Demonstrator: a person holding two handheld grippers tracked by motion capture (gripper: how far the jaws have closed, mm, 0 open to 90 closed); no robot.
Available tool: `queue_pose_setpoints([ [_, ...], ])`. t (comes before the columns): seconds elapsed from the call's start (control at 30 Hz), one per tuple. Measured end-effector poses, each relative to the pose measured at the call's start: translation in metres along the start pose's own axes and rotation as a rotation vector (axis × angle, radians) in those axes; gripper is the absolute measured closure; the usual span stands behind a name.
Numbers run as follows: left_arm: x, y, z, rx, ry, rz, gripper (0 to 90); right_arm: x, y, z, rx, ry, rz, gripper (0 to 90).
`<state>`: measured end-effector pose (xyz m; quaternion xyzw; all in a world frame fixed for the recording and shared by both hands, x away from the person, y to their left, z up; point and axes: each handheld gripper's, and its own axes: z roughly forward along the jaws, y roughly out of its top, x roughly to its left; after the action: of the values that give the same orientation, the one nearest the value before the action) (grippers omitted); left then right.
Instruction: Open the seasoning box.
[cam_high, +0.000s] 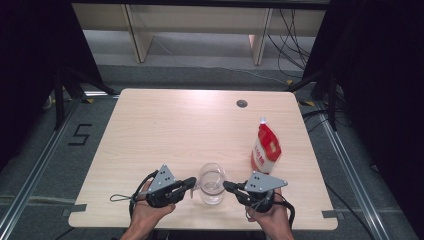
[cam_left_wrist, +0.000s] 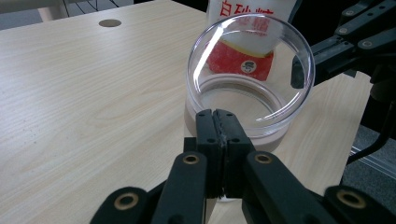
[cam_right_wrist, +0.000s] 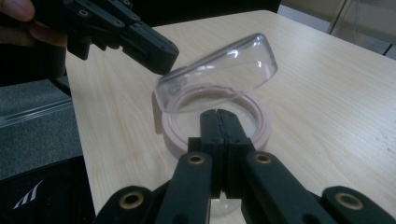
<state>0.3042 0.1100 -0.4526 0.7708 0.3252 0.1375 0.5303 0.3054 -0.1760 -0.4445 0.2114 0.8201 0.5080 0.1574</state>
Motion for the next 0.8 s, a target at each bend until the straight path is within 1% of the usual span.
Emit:
queue_pose_setpoints([
  [0.03,0.000,0.000,0.000,0.001,0.001,0.000,88.1,0.000,0.001,0.001,-0.007,0.002,0.000,90.0],
  [0.07,0.000,0.000,-0.001,0.006,0.007,-0.002,86.4,0.001,0.003,0.000,-0.001,-0.006,0.001,90.0],
  [0.13,0.000,-0.001,-0.002,0.004,-0.001,-0.007,84.8,0.001,0.003,0.000,-0.003,-0.004,-0.003,90.0],
  [0.17,0.002,-0.001,-0.003,-0.009,-0.003,-0.022,81.5,0.001,0.004,0.001,-0.003,-0.001,-0.005,90.0],
  [0.2,0.002,-0.001,-0.003,-0.009,-0.003,-0.022,79.4,0.001,0.004,0.001,-0.004,-0.003,-0.006,90.0],
  [0.23,0.002,-0.001,-0.005,-0.010,-0.002,-0.025,79.4,0.001,0.004,0.001,-0.004,-0.003,-0.006,90.0],
  [0.27,0.004,-0.002,-0.006,-0.016,-0.002,-0.023,74.8,0.002,0.004,0.001,0.001,-0.004,0.008,90.0],
  [0.3,0.004,-0.002,-0.009,-0.013,0.003,-0.028,74.8,0.002,0.004,0.001,0.001,-0.004,0.008,90.0],
  [0.33,0.004,-0.003,-0.011,-0.009,-0.005,-0.029,72.2,0.002,0.005,0.002,-0.001,-0.005,0.007,90.0],
  [0.4,0.004,-0.005,-0.014,-0.004,-0.005,-0.013,67.8,0.002,0.006,0.003,-0.008,0.003,-0.008,90.0],
  [0.43,0.004,-0.007,-0.017,0.006,0.003,-0.002,65.2,0.002,0.006,0.003,-0.008,0.001,-0.005,90.0],
  [0.47,0.004,-0.008,-0.018,-0.002,-0.007,-0.002,63.0,0.003,0.006,0.004,-0.019,-0.003,-0.003,90.0],
  [0.5,0.004,-0.009,-0.020,0.011,0.004,0.002,60.7,0.003,0.007,0.004,-0.019,0.000,-0.008,90.0],
  [0.53,0.004,-0.010,-0.022,0.015,0.006,0.009,56.0,0.004,0.008,0.004,-0.012,0.003,-0.009,90.0],
  [0.57,0.004,-0.012,-0.023,0.017,0.002,0.007,56.0,0.004,0.008,0.004,-0.012,0.003,-0.009,90.0],
  [0.63,0.005,-0.014,-0.025,0.025,0.007,0.008,52.4,0.005,0.009,0.005,-0.011,0.017,-0.007,90.0],
  [0.67,0.004,-0.015,-0.027,0.031,0.013,0.007,51.2,0.004,0.010,0.005,-0.018,0.014,-0.024,90.0],
  [0.7,0.004,-0.015,-0.028,0.033,0.014,0.009,48.1,0.006,0.011,0.006,-0.020,0.024,-0.012,90.0],
  [0.73,0.003,-0.016,-0.028,0.032,0.018,0.006,48.1,0.006,0.011,0.006,-0.020,0.024,-0.012,90.0],
  [0.77,0.004,-0.017,-0.029,0.049,0.021,0.017,45.9,0.006,0.012,0.006,-0.021,0.012,-0.011,90.0],
  [0.8,0.003,-0.019,-0.029,0.052,0.019,0.011,43.7,0.007,0.013,0.006,-0.026,0.016,-0.016,90.0],
])
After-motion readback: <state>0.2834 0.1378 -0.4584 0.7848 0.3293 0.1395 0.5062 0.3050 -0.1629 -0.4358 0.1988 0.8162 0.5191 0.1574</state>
